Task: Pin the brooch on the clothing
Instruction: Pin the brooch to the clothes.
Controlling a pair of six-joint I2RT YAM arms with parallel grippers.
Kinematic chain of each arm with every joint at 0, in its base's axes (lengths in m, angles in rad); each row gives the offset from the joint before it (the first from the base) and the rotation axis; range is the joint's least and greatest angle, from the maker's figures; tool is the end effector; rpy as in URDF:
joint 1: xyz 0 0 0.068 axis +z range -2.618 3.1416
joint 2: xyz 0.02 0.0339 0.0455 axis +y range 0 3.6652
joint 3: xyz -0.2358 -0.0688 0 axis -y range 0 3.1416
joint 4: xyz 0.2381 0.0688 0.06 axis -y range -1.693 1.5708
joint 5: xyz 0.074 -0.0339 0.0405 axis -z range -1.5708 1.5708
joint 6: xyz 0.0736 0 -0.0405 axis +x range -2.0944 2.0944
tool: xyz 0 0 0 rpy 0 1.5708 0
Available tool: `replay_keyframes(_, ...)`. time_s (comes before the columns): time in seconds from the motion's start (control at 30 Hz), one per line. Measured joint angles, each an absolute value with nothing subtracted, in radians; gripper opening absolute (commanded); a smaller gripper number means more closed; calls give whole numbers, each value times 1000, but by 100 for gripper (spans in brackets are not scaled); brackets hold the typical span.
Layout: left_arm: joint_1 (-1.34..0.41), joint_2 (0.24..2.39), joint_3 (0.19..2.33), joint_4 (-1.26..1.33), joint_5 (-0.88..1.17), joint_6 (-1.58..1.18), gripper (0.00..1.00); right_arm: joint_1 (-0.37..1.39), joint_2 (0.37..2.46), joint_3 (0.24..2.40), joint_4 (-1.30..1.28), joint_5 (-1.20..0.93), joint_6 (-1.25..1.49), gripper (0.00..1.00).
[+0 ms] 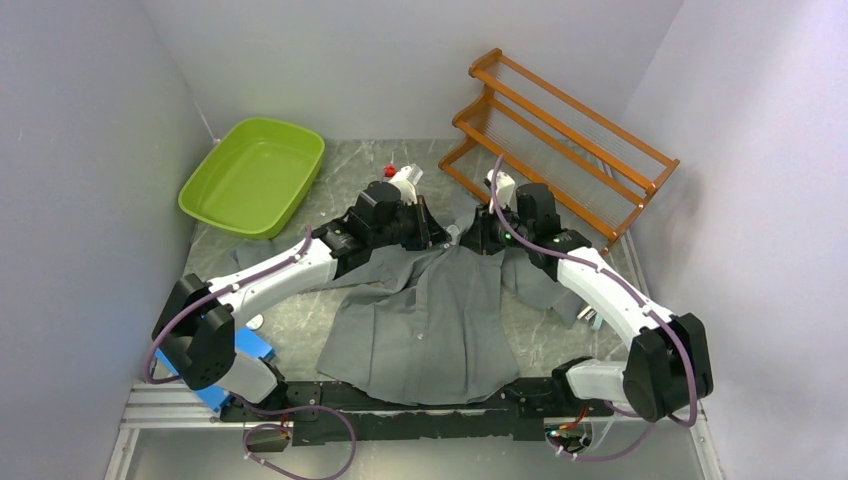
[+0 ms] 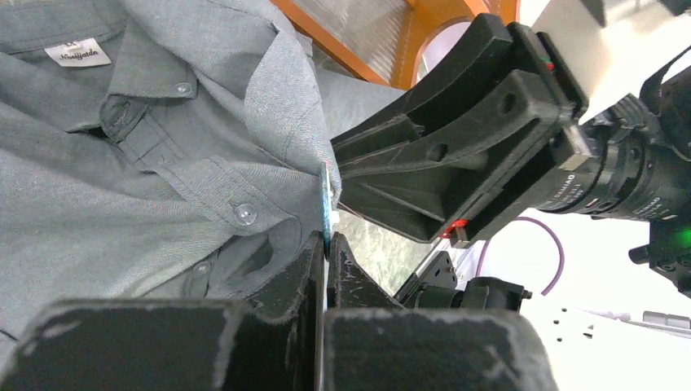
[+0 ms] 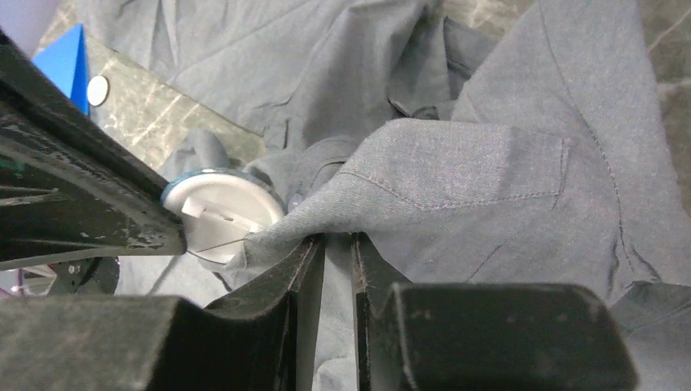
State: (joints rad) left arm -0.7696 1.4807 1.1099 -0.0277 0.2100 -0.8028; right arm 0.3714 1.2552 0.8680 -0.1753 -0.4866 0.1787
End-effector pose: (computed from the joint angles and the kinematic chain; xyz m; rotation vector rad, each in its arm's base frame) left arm 0.2601 -0.2733 0.2613 0.1158 2.1724 -1.1814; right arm 0.2741 0.1437 0.2291 -0.5013 2.1175 0.8380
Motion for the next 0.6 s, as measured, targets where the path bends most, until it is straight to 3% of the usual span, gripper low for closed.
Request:
replay_keyframes(0.17,-767,1476,1110,-27,223,-807,3,388,1282,882,-210,-424,175,22)
replay_keyframes(0.27,-766,1462,1110,-27,224,-807,3,389,1283,882,-232,-399,173,41)
replay_keyframes(0.4,-765,1436,1109,-27,224,-807,3,389,1246,879,-241,-391,170,77)
replay_keyframes(0.6,-739,1412,1089,-23,233,-797,3,388,1024,847,-178,-413,176,96)
